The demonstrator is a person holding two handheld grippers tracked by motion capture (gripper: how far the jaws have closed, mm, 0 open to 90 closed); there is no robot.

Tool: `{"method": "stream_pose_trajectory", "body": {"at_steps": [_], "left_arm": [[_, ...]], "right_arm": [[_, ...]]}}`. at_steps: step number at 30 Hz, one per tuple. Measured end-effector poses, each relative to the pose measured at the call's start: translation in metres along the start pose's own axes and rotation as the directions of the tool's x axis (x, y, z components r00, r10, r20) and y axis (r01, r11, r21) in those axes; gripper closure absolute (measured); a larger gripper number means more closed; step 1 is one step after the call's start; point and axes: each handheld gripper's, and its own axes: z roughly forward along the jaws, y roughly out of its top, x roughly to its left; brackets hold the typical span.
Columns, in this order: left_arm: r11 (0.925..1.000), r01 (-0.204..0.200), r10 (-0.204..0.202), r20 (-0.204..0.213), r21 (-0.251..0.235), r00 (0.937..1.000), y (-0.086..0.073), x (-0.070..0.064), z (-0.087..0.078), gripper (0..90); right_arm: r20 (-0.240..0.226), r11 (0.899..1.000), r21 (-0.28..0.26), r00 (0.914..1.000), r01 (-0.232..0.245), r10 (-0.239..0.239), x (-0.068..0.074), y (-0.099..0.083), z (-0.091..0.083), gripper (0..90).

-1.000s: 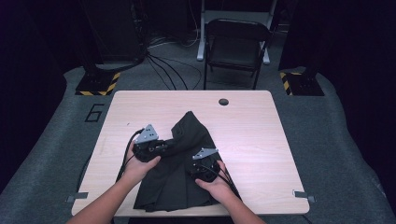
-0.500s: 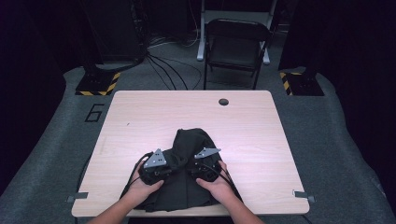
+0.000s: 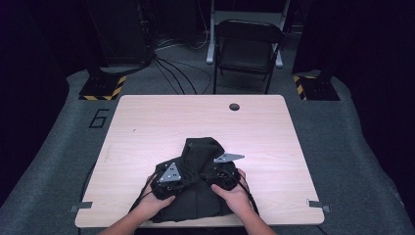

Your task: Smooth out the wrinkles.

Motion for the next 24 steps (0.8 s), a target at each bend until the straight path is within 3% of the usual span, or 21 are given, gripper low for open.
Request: {"method": "stream_pose_trajectory", "body": {"at_steps": [2, 10, 14, 15, 18, 20, 24], "left_arm": [[0.9999, 0.006, -0.006, -0.006, -0.012, 1.0000, -0.001, -0.001, 0.000, 85.6], [0.9998, 0.014, -0.014, -0.006, -0.015, 0.9999, -0.002, -0.002, -0.001, 84.5], [0.9988, 0.039, -0.039, 0.013, -0.028, 0.9992, -0.002, -0.002, -0.005, 76.7], [0.9983, 0.047, -0.046, 0.033, -0.036, 0.9984, -0.002, -0.002, -0.011, 73.2], [0.9980, 0.044, -0.044, 0.020, -0.045, 0.9989, -0.002, 0.000, -0.025, 65.3], [0.9969, 0.054, -0.054, -0.003, -0.057, 0.9985, -0.002, 0.004, -0.036, 59.9], [0.9886, 0.117, -0.122, -0.049, -0.096, 0.9914, -0.003, 0.018, -0.053, 55.6]], "right_arm": [[-0.020, 1.000, -0.026, 0.9997, -0.013, 0.013, 0.002, 0.004, -0.003, 46.3], [-0.037, 1.000, -0.012, 0.9993, 0.000, 0.000, 0.010, 0.012, 0.006, 43.9], [-0.029, 1.000, 0.015, 0.9994, 0.018, -0.017, 0.016, 0.015, 0.013, 43.4], [-0.039, 1.000, 0.015, 0.9990, 0.024, -0.023, 0.018, 0.015, 0.015, 43.0], [-0.059, 1.000, 0.014, 0.9982, 0.015, -0.014, 0.022, 0.014, 0.015, 42.3], [-0.064, 0.999, 0.005, 0.9974, 0.034, -0.033, 0.023, 0.014, 0.015, 42.8], [-0.066, 0.999, 0.011, 0.9966, 0.050, -0.049, 0.029, 0.011, 0.016, 42.6]]}}
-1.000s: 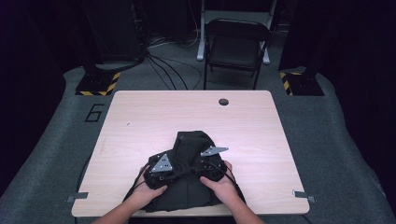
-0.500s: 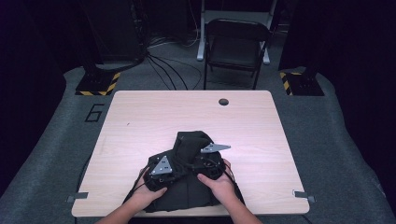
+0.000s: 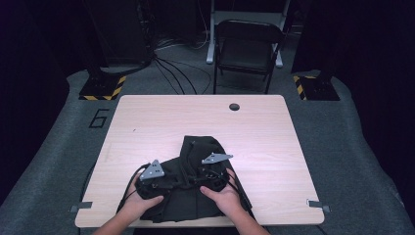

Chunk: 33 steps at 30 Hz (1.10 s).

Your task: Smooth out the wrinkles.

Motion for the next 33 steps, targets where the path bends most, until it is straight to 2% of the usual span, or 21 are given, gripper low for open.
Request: {"method": "stream_pose_trajectory", "body": {"at_steps": [2, 5, 12, 16, 17, 20, 21, 23, 24, 25, 26, 28, 29, 30, 31, 33], "left_arm": [[0.9999, 0.015, -0.015, -0.031, -0.005, 0.9994, 0.003, 0.008, -0.004, 53.4], [0.9989, 0.039, -0.040, -0.051, -0.027, 0.9979, 0.011, 0.014, -0.004, 49.9], [0.9963, 0.083, -0.083, -0.041, -0.023, 0.9957, 0.031, 0.019, 0.013, 42.9], [0.9939, 0.108, -0.109, -0.045, -0.020, 0.9930, 0.035, 0.021, 0.022, 41.6], [0.9915, 0.126, -0.127, -0.039, -0.031, 0.9911, 0.037, 0.022, 0.027, 41.3], [0.9900, 0.138, -0.139, -0.029, -0.030, 0.9899, 0.038, 0.022, 0.030, 40.2], [0.9883, 0.151, -0.151, -0.013, -0.022, 0.9884, 0.040, 0.023, 0.034, 39.2], [0.9878, 0.155, -0.155, -0.009, -0.018, 0.9879, 0.040, 0.023, 0.036, 38.3], [0.9857, 0.168, -0.168, 0.000, -0.012, 0.9857, 0.041, 0.023, 0.037, 37.4], [0.9857, 0.168, -0.168, 0.006, -0.007, 0.9857, 0.041, 0.023, 0.038, 35.7], [0.9794, 0.202, -0.201, 0.032, -0.011, 0.9790, 0.041, 0.022, 0.040, 34.7], [0.9791, 0.203, -0.203, 0.034, -0.014, 0.9787, 0.041, 0.021, 0.041, 33.5], [0.9808, 0.194, -0.193, 0.054, -0.018, 0.9797, 0.042, 0.020, 0.041, 32.8], [0.9808, 0.194, -0.193, 0.054, -0.018, 0.9797, 0.042, 0.020, 0.041, 32.3], [0.9783, 0.205, -0.203, 0.069, -0.030, 0.9768, 0.043, 0.017, 0.040, 32.1], [0.9780, 0.207, -0.203, 0.083, -0.031, 0.9756, 0.045, 0.016, 0.040, 31.7]], "right_arm": [[0.008, 1.000, 0.004, 0.9999, 0.015, -0.015, 0.004, -0.001, 0.000, 42.9], [0.020, 0.999, 0.002, 0.9989, 0.042, -0.042, 0.008, -0.003, 0.001, 43.4], [0.034, 0.997, -0.012, 0.9966, 0.075, -0.075, 0.015, -0.006, -0.001, 44.6], [0.034, 0.997, -0.020, 0.9969, 0.071, -0.071, 0.017, -0.008, -0.004, 46.8], [0.033, 0.997, -0.022, 0.9963, 0.080, -0.079, 0.016, -0.008, -0.004, 47.3], [0.034, 0.997, -0.021, 0.9966, 0.075, -0.075, 0.017, -0.009, -0.005, 47.9], [0.031, 0.996, -0.025, 0.9959, 0.086, -0.085, 0.016, -0.010, -0.006, 48.2], [0.029, 0.997, -0.027, 0.9965, 0.079, -0.078, 0.017, -0.010, -0.006, 48.3], [0.030, 0.997, -0.028, 0.9966, 0.077, -0.077, 0.017, -0.011, -0.007, 48.6], [0.035, 0.996, -0.031, 0.9956, 0.088, -0.086, 0.018, -0.012, -0.007, 48.9], [0.034, 0.995, -0.033, 0.9955, 0.090, -0.089, 0.018, -0.012, -0.007, 49.0], [0.035, 0.996, -0.031, 0.9959, 0.084, -0.083, 0.019, -0.013, -0.008, 49.0], [0.037, 0.996, -0.038, 0.9958, 0.085, -0.084, 0.020, -0.013, -0.008, 48.9], [0.037, 0.996, -0.038, 0.9958, 0.085, -0.084, 0.020, -0.013, -0.008, 48.9], [0.039, 0.995, -0.041, 0.9955, 0.088, -0.087, 0.020, -0.013, -0.008, 48.9], [0.033, 0.995, -0.050, 0.9955, 0.091, -0.089, 0.021, -0.013, -0.008, 48.9]]}}
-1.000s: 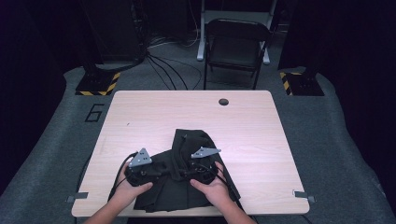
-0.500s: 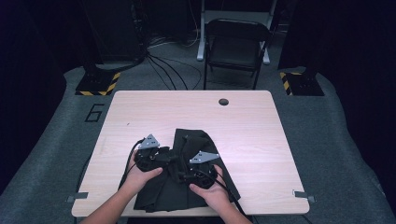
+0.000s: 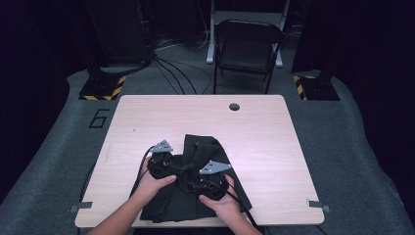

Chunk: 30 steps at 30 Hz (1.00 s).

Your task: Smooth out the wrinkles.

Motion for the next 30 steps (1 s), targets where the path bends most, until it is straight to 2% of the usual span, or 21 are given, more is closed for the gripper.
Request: {"method": "stream_pose_trajectory", "body": {"at_steps": [8, 12, 14, 15, 18, 23, 25, 26, 30], "left_arm": [[0.9998, 0.017, -0.017, -0.017, -0.004, 0.9997, 0.004, -0.007, 0.007, 30.9], [1.0000, 0.007, -0.008, -0.038, -0.004, 0.9992, 0.007, -0.013, 0.015, 32.4], [1.0000, -0.002, 0.002, -0.047, 0.004, 0.9989, 0.008, -0.015, 0.018, 36.6], [0.9999, -0.013, 0.013, -0.058, 0.009, 0.9982, 0.008, -0.015, 0.018, 39.3], [0.9997, -0.018, 0.019, -0.077, 0.014, 0.9969, 0.007, -0.017, 0.020, 48.7], [0.9985, -0.047, 0.049, -0.084, 0.027, 0.9952, 0.002, -0.017, 0.021, 54.8], [0.9984, -0.048, 0.050, -0.085, 0.031, 0.9951, 0.001, -0.016, 0.021, 58.4], [0.9981, -0.048, 0.051, -0.081, 0.038, 0.9954, 0.000, -0.016, 0.022, 61.6], [0.9983, -0.045, 0.048, -0.089, 0.039, 0.9948, -0.001, -0.016, 0.023, 72.5]], "right_arm": [[-0.011, 1.000, -0.012, 0.9999, -0.010, 0.010, 0.004, 0.000, 0.000, 49.7], [-0.028, 0.999, -0.024, 0.9991, -0.031, 0.031, 0.006, -0.001, -0.001, 50.1], [-0.035, 0.999, -0.027, 0.9991, -0.026, 0.025, 0.007, -0.001, -0.001, 50.3], [-0.035, 1.000, -0.022, 0.9994, -0.006, 0.005, 0.006, -0.002, -0.002, 50.3], [-0.040, 1.000, -0.021, 0.9991, -0.012, 0.011, 0.008, -0.002, -0.003, 50.2], [-0.044, 1.000, -0.026, 0.9991, 0.000, -0.001, 0.009, -0.002, -0.008, 50.0], [-0.039, 1.000, -0.024, 0.9993, 0.000, -0.001, 0.010, -0.003, -0.011, 49.9], [-0.032, 0.999, -0.029, 0.9993, 0.021, -0.022, 0.010, -0.004, -0.015, 50.0], [-0.021, 0.998, -0.056, 0.9992, 0.034, -0.035, 0.012, -0.004, -0.022, 49.9]]}}
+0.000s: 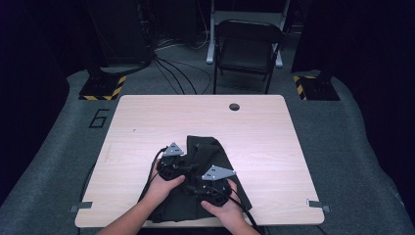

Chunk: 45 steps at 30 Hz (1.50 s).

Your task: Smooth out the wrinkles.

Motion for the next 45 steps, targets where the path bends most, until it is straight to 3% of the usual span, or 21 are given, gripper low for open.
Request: {"method": "stream_pose_trajectory", "body": {"at_steps": [5, 11, 13, 16, 20, 27, 42, 45], "left_arm": [[0.9996, -0.021, 0.020, -0.011, -0.021, 0.9997, 0.004, 0.002, -0.003, 80.6], [0.9984, -0.047, 0.047, -0.011, -0.031, 0.9988, 0.019, 0.003, -0.008, 82.3], [0.9974, -0.062, 0.062, -0.011, -0.036, 0.9980, 0.028, 0.002, -0.011, 82.4], [0.9918, -0.117, 0.117, -0.012, -0.050, 0.9931, 0.046, -0.001, -0.021, 82.5], [0.9855, -0.150, 0.149, -0.017, -0.079, 0.9886, 0.061, -0.004, -0.033, 82.6], [0.9749, -0.168, 0.167, -0.024, -0.146, 0.9857, 0.082, -0.005, -0.052, 82.6], [0.9689, -0.153, 0.153, -0.012, -0.195, 0.9881, 0.097, -0.004, -0.059, 82.5], [0.9689, -0.156, 0.157, -0.008, -0.192, 0.9875, 0.097, -0.004, -0.059, 82.5]], "right_arm": [[0.019, 0.999, -0.032, 0.9997, 0.017, -0.016, 0.000, 0.000, -0.012, 49.7], [0.027, 1.000, -0.027, 0.9996, -0.002, 0.002, -0.003, -0.002, -0.012, 49.3], [0.027, 1.000, -0.018, 0.9996, -0.001, 0.002, -0.004, -0.004, -0.011, 49.3], [0.016, 1.000, 0.008, 0.9998, -0.007, 0.007, -0.004, -0.005, -0.006, 48.3], [-0.006, 0.997, 0.075, 0.9999, 0.014, -0.013, -0.002, -0.009, 0.005, 47.3], [-0.026, 0.986, 0.162, 0.9989, 0.043, -0.039, 0.004, -0.015, 0.021, 46.2], [-0.018, 0.978, 0.198, 0.9980, 0.063, -0.061, 0.000, -0.016, 0.038, 46.2], [-0.023, 0.981, 0.186, 0.9985, 0.053, -0.050, 0.000, -0.017, 0.040, 46.2]]}}
